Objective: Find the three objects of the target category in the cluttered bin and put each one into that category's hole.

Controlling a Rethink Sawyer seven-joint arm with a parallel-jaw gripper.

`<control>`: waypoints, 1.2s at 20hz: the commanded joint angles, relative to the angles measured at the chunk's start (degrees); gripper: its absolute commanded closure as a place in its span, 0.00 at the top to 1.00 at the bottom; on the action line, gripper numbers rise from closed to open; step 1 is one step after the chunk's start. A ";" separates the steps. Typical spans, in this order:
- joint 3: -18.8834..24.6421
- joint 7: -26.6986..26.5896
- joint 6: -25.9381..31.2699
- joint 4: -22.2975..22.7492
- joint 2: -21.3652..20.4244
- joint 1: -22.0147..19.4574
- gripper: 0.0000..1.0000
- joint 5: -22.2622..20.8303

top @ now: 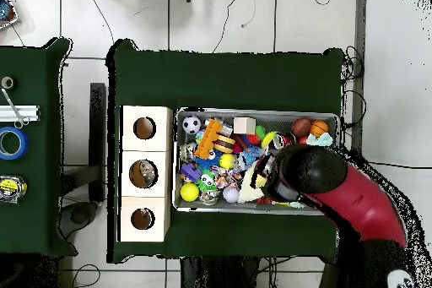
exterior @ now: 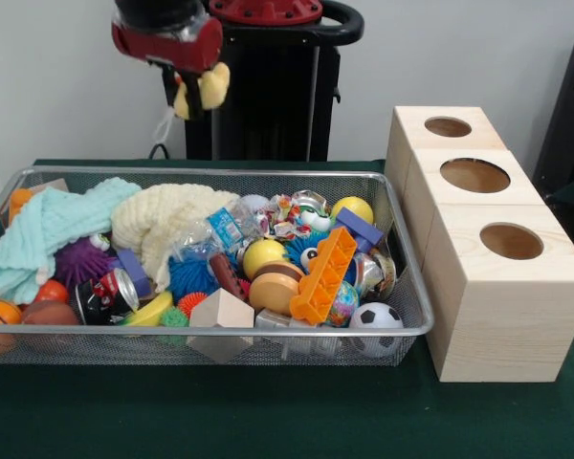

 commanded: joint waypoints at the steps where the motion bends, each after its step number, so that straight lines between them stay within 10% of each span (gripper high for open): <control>1: -2.04 11.56 9.03 -8.08 -4.80 -1.66 0.00 -0.57; 12: -4.45 33.04 -19.52 0.72 5.02 11.12 0.00 9.06; 24: -12.12 53.70 -12.09 -19.00 19.69 25.41 0.00 16.20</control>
